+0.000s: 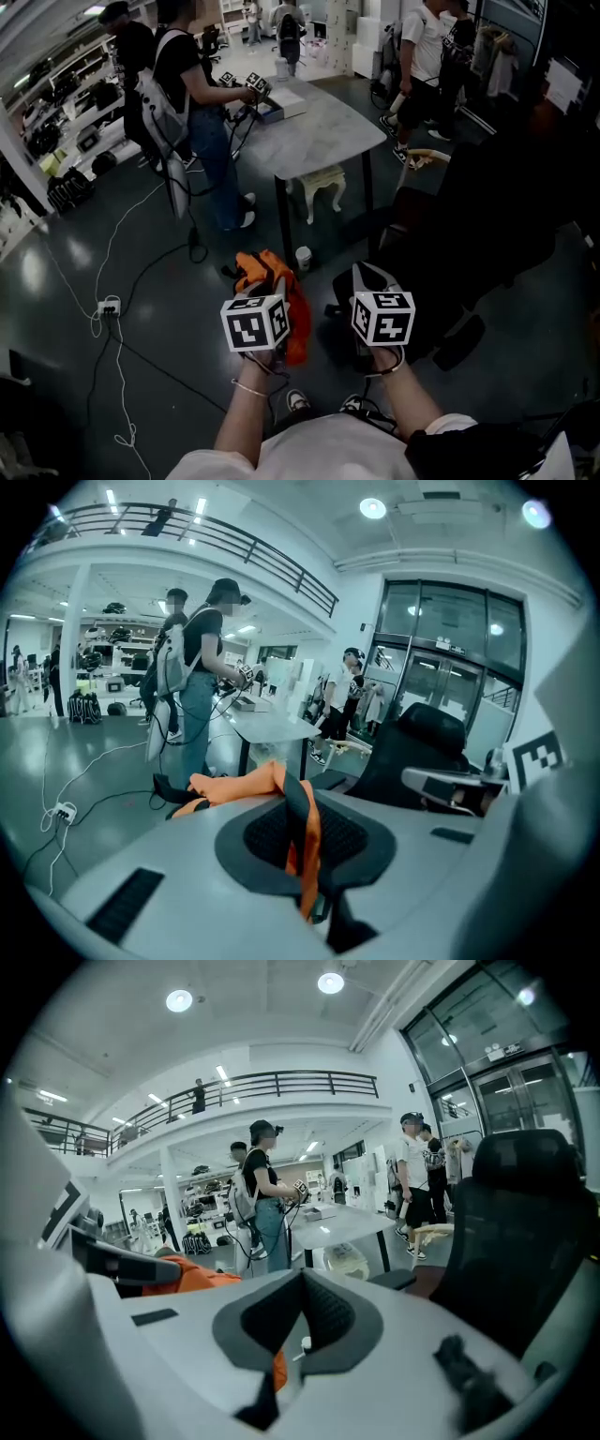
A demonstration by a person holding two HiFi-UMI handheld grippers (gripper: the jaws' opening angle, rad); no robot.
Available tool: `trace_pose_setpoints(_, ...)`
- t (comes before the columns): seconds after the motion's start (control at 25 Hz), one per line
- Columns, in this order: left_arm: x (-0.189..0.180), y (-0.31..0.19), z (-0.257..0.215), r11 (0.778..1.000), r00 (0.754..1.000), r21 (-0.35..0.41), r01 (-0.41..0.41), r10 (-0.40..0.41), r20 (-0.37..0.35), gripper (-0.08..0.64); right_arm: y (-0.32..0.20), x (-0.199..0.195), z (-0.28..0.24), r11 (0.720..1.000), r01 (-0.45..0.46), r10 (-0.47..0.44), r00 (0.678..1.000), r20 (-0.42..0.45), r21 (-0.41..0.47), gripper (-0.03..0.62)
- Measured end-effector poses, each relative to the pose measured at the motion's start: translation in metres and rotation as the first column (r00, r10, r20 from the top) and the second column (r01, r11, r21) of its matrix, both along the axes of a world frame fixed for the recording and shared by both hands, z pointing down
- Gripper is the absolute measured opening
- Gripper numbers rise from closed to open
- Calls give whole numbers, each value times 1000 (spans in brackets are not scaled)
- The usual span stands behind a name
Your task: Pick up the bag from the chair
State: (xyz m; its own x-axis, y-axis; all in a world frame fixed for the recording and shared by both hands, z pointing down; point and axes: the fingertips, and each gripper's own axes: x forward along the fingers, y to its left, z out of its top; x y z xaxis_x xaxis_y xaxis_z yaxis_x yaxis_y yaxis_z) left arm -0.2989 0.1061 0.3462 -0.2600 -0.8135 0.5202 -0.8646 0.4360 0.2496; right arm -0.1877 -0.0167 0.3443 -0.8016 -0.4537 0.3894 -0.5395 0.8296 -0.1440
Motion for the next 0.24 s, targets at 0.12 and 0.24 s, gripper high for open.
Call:
trace_pose_setpoints(0.12,7,5,1,1000,1000,-6,-7,7,-3,44,5,6,-1,1000,-5,5,1000,0,0,31)
trace_pose_setpoints(0.24,16,13,1,1000,1000,-11,-17,17,-7,44,12,14,-3,1000,-8,8,1000,-1,0,31)
